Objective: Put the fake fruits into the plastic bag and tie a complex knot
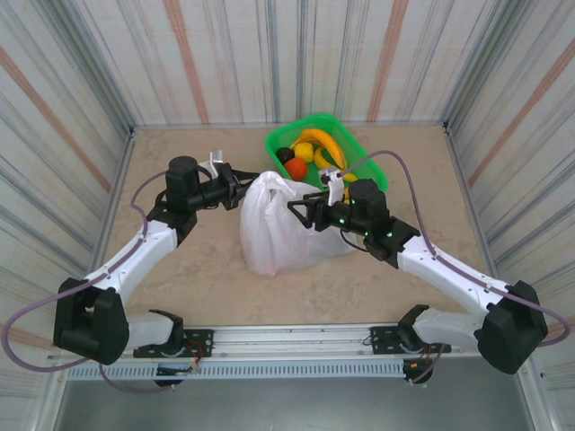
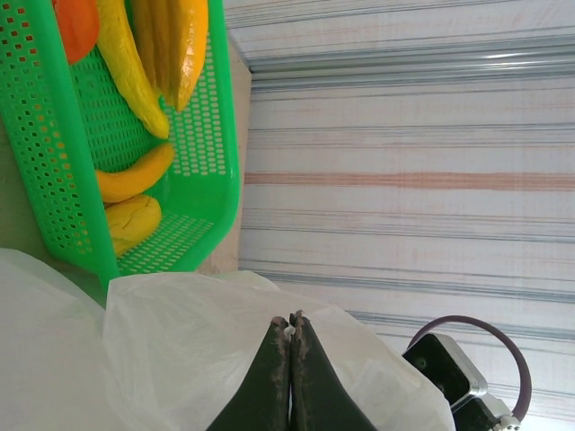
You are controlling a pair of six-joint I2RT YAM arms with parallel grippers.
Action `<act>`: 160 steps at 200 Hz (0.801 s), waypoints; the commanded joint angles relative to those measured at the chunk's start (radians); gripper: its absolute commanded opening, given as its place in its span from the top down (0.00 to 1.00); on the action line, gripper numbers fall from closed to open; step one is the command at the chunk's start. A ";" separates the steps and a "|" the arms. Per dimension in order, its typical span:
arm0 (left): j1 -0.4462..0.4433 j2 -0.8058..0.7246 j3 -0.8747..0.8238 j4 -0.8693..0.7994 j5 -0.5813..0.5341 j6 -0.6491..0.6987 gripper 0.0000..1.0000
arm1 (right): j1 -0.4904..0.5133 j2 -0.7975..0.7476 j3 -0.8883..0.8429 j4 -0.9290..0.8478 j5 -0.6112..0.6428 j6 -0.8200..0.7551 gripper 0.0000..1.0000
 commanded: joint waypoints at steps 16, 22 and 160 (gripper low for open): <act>-0.006 0.001 0.033 0.001 -0.004 0.025 1.00 | 0.014 0.052 0.074 0.042 0.022 -0.049 0.39; -0.005 0.001 0.034 -0.001 -0.003 0.025 1.00 | 0.015 0.061 0.081 0.040 0.025 -0.056 0.41; -0.006 -0.018 -0.002 -0.025 -0.105 0.066 1.00 | 0.024 0.018 0.093 -0.088 0.084 -0.121 0.99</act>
